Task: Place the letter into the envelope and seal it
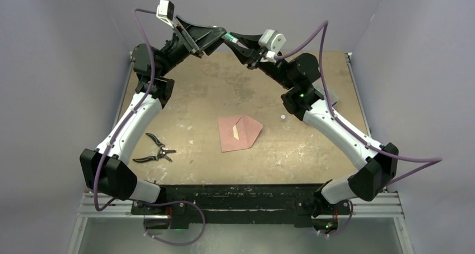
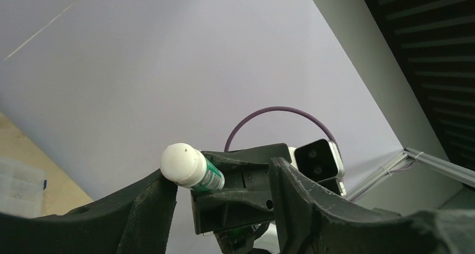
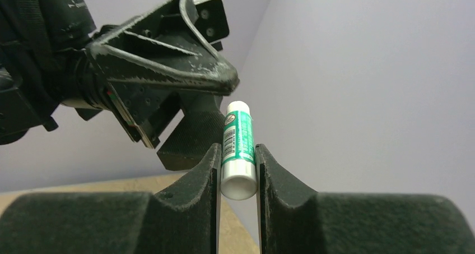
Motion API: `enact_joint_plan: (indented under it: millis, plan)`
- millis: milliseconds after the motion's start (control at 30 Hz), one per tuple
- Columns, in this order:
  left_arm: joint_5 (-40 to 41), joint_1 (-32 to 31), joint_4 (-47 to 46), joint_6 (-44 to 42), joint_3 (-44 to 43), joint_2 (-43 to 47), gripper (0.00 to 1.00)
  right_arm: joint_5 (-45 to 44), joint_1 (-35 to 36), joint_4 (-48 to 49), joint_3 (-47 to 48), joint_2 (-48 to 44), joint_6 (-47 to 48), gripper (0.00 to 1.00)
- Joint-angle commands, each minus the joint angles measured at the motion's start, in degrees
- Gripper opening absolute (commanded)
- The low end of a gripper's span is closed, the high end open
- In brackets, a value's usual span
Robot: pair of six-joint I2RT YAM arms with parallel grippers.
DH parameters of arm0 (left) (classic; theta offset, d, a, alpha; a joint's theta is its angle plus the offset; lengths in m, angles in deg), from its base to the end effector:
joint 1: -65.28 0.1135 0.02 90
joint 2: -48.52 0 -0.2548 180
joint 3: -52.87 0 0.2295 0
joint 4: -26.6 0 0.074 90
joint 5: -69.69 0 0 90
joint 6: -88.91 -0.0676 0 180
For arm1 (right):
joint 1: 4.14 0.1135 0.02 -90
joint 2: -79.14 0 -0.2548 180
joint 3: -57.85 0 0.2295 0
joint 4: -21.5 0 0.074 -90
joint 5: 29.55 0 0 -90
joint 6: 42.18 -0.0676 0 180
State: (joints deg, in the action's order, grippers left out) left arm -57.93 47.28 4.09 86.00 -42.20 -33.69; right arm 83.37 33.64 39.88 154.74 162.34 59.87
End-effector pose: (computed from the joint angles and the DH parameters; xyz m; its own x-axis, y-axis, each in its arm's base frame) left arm 0.2851 -0.1360 0.4909 -0.6893 -0.6078 -0.3943 0.5863 -0.1482 -0.7964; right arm 0.2433 0.2219 0.4932 0.5827 0.2083 -0.7856 -0.7193 0.5821 -0.3791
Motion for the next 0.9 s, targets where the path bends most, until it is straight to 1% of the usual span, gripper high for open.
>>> enact_joint_plan:
  millis: [0, 167, 267, 367, 433, 500, 533, 567, 600, 633, 733, 867]
  plan:
    - [1.26, 1.28, 1.15, -4.56, -0.20, 3.34, 0.60, -3.49, -0.29, -1.66, -0.29, -2.99, 1.52, 0.06]
    - [1.83, 1.80, 4.55, -6.86, 0.16, 3.46, 0.61, -2.30, -0.34, -3.51, -0.54, -3.60, 2.18, 0.06]
    - [2.16, 2.00, 5.49, -7.59, 0.53, 3.46, 0.58, -1.82, -0.32, -4.10, -0.81, -3.83, 2.18, 0.06]
    - [2.29, 2.00, 6.97, -8.69, 0.40, 3.46, 0.48, -1.45, -0.33, -5.07, -0.54, -3.92, 2.18, 0.06]
    - [2.03, 2.00, 6.92, -8.85, 0.36, 3.34, 0.38, -1.47, -0.36, -5.49, -0.51, -3.92, 2.18, 0.06]
    - [1.66, 2.00, 7.06, -8.80, 0.37, 3.21, 0.27, -1.28, -0.29, -5.66, -0.32, -3.75, 2.18, 0.06]
    - [1.53, 2.00, 7.20, -8.73, 0.37, 3.13, 0.20, -1.15, -0.29, -5.74, -0.17, -3.63, 2.18, 0.07]
    - [1.46, 2.03, 7.42, -8.45, 0.44, 3.11, 0.11, -1.06, -0.33, -5.64, -0.09, -3.47, 2.13, 0.07]
    - [1.30, 2.01, 7.47, -8.12, 0.45, 3.04, 0.02, -0.97, -0.30, -5.60, -0.01, -3.29, 2.22, 0.09]
    - [1.11, 2.00, 7.47, -7.82, 0.47, 2.94, 0.00, -0.80, -0.33, -5.28, 0.00, -3.12, 2.25, 0.14]
    - [1.00, 2.00, 7.06, -6.13, 0.46, 2.94, 0.00, -0.25, -0.29, -1.89, -1.53, -3.21, 2.75, 0.37]
    - [0.31, 2.00, 6.68, -3.00, 0.53, 2.55, 0.00, 0.23, -0.33, 3.13, -1.76, -2.43, 2.69, 0.48]
